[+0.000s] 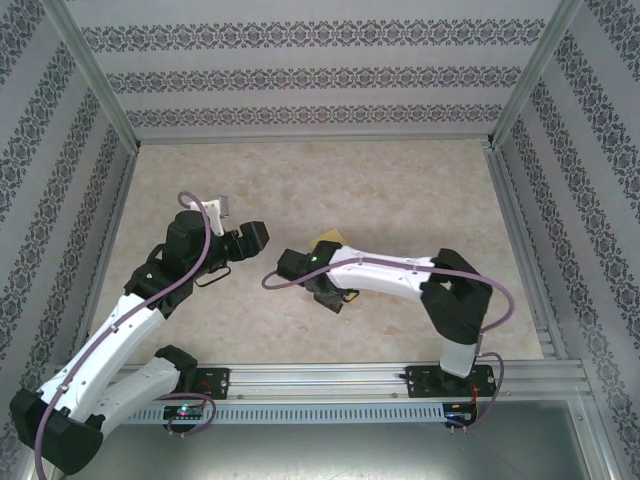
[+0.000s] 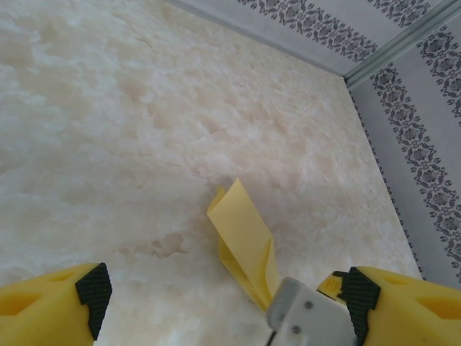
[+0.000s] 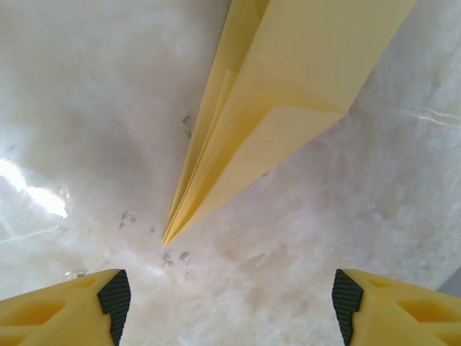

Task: Fold a paper plane with a square sheet of paper (fold left side to right side)
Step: Turn over the paper at the center of the table, then fold the wing for the fifth time at the center of the table.

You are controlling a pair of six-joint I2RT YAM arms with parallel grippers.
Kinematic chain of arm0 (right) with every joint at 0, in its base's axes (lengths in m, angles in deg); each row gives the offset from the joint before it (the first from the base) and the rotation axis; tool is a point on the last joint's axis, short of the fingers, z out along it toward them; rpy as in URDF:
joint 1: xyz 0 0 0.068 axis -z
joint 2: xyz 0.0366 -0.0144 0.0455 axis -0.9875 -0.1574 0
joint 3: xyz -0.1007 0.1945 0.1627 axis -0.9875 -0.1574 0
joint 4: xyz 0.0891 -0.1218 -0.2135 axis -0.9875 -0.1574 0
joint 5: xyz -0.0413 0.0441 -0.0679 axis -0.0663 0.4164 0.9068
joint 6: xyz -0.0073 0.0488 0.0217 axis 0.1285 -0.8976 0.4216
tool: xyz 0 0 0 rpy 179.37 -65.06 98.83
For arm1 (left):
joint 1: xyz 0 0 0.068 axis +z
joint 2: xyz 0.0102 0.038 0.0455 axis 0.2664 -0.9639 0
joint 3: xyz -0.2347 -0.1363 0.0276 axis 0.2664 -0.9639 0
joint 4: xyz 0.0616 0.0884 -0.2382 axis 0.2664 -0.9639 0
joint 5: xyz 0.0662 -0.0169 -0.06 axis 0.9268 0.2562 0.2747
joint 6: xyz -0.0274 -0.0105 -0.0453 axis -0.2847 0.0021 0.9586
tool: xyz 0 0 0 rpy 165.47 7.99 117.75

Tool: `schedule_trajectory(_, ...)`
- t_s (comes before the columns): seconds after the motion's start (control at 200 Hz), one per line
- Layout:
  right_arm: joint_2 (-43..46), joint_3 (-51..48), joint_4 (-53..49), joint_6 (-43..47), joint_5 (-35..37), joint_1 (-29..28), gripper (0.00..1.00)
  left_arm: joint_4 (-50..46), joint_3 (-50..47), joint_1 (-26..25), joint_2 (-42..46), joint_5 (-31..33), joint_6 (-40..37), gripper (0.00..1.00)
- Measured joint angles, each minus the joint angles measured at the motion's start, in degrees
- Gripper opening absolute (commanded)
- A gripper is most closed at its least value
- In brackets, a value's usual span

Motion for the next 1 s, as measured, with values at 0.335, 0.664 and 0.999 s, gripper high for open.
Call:
schedule_trajectory(0.335, 24.26, -14.58, 14.38, -3.56, -12.66, 9.35, 0.89, 9.25, -1.4, 0.02, -11.63, -7.8, 4.5, 0.82)
schedule_trajectory(0.664, 42.25, -30.93, 33.68, -10.16, -30.05, 26.77, 0.98, 21.57, -2.36, -0.9, -31.56, -16.22, 7.58, 0.8)
schedule_trajectory(0.999, 48.06, -44.33, 53.2, -23.5, -47.93, 42.8, 0.98, 29.99, 4.28, -3.76, -50.18, -20.7, 9.66, 0.75)
